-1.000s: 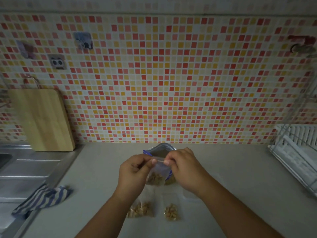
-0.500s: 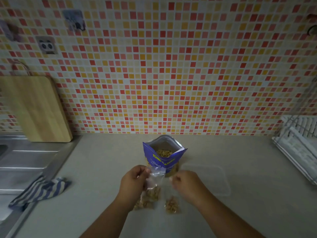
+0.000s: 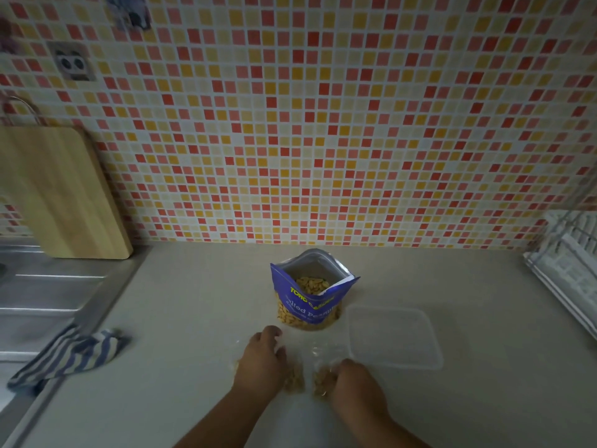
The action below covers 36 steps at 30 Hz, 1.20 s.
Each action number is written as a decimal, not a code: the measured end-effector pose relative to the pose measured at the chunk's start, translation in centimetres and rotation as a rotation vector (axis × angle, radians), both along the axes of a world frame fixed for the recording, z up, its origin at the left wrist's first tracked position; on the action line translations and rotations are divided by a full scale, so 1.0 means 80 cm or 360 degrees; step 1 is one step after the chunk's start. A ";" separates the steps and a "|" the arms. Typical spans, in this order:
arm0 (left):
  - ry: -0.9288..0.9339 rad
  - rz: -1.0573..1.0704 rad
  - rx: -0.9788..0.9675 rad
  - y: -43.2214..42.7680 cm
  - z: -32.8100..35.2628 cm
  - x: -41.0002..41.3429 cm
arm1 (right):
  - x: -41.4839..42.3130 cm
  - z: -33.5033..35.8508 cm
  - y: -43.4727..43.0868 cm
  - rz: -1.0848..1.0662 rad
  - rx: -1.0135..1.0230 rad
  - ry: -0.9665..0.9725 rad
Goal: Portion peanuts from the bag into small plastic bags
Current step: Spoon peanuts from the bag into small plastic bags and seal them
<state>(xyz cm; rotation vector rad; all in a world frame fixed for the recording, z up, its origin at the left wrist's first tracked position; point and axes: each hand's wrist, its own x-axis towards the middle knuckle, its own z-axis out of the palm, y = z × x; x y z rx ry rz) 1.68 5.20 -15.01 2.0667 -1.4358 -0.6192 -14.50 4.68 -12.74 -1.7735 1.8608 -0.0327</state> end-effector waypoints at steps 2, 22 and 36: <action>0.0001 -0.0028 -0.0137 0.000 0.007 -0.001 | -0.002 0.000 0.003 -0.0029 -0.0092 -0.0112; 0.1150 -0.0178 -0.0563 0.023 0.160 -0.001 | 0.002 0.145 -0.002 0.0359 -0.1076 -0.0872; 0.0785 -0.0142 -0.0827 0.030 0.178 -0.009 | -0.003 0.178 -0.014 0.0693 -0.0983 -0.0494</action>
